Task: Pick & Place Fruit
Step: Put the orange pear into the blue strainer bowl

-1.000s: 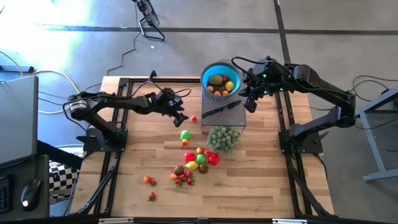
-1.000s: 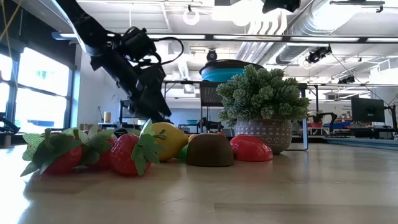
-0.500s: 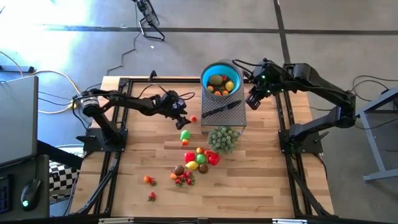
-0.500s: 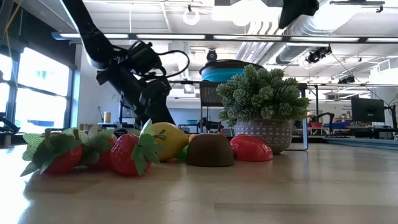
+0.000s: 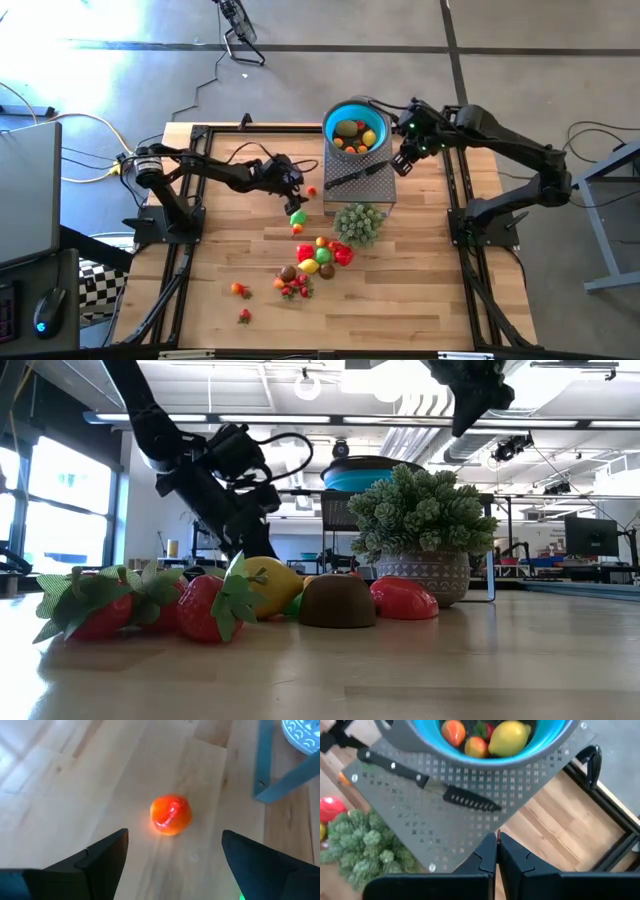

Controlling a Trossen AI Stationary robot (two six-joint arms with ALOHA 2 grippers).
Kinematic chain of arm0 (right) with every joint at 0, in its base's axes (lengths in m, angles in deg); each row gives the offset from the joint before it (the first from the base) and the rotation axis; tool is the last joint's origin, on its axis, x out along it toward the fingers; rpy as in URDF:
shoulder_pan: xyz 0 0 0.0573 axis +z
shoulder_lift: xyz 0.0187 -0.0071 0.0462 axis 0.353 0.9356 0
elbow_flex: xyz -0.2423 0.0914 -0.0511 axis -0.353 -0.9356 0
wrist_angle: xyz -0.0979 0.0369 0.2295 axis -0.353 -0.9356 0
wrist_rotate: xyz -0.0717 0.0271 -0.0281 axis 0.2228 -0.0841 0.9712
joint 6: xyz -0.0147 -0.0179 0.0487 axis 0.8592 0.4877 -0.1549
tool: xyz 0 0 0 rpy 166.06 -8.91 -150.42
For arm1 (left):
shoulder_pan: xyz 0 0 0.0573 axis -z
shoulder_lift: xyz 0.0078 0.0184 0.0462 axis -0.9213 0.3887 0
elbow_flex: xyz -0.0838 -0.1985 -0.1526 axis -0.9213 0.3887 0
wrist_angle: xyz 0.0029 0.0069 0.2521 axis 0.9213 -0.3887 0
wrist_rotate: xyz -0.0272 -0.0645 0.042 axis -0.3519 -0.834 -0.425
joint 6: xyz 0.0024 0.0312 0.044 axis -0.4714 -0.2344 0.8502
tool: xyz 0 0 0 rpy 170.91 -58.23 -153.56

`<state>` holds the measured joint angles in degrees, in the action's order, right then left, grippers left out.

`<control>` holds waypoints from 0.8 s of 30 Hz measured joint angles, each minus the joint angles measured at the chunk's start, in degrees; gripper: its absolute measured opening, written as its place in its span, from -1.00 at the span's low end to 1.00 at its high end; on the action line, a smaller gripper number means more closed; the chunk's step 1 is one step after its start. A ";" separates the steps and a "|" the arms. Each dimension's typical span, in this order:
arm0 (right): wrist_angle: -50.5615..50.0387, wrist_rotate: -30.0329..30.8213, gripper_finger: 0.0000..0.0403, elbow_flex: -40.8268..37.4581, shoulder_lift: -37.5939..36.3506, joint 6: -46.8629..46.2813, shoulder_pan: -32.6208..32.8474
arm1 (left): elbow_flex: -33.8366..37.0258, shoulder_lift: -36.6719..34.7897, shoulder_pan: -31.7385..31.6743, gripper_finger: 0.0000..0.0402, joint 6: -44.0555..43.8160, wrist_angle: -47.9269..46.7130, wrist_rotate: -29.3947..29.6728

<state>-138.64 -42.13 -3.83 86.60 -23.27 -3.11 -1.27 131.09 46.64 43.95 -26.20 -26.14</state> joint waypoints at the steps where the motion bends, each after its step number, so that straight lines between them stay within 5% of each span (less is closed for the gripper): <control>1: 0.41 -0.01 -0.98 0.00 0.00 0.02 -0.05 | 0.00 0.00 -0.08 0.57 -0.01 0.27 0.02; 24: 4.75 0.03 -0.98 0.00 0.00 0.44 -0.01 | -0.11 6.73 0.25 0.57 -2.21 9.66 -3.78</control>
<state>-133.89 -42.10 -3.83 86.60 -22.83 -3.12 -1.38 137.83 46.89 41.75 -16.54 -29.92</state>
